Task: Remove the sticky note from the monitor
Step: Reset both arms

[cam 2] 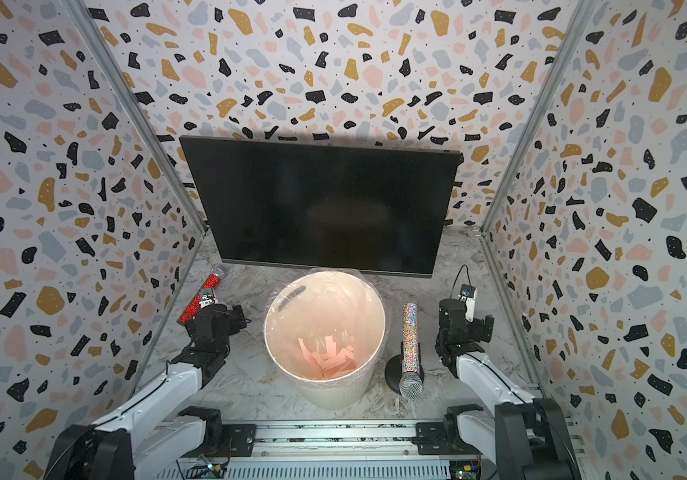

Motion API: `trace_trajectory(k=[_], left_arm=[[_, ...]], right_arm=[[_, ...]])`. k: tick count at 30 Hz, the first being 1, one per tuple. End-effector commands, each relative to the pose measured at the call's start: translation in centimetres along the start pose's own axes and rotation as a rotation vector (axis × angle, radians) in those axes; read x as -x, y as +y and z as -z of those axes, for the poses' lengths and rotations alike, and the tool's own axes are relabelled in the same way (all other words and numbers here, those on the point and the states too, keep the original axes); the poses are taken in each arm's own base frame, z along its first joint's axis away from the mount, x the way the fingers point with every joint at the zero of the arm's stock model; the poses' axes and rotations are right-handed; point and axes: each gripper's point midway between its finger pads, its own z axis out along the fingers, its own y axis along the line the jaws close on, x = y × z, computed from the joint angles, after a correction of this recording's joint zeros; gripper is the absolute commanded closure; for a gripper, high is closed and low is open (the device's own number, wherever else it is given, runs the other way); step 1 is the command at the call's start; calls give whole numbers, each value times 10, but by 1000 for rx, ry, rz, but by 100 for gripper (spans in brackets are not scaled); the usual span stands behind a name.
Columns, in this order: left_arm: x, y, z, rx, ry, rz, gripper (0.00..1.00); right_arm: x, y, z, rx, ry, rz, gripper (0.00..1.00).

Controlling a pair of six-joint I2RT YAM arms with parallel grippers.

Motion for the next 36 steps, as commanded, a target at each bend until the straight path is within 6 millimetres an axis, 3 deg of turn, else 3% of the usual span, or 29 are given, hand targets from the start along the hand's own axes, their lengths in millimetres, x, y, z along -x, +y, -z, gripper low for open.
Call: trace_trajectory(k=[1,4,6,8,11,12,36], left_arm=[[46,-22,-7,-88,-204,-6,1],[26,-36,-17,-152,-224,-35,0],[18,-57,-22,-247,-225,-88,1],[9,-74,-27,-326,-188,-154,1],[12,-81,-31,-353,-157,-172,1],[11,-78,-33,-337,-144,-164,1],[11,-78,-30,-333,-154,-169,1]], right_arm=[[22,21,-14,51,-126,-67,0],[26,46,-23,136,-186,-42,0],[20,71,-28,248,-124,37,0],[19,77,-31,297,-97,40,0],[6,87,-29,417,-162,15,0],[12,87,-26,428,-182,5,0],[9,90,-28,443,-153,15,0]])
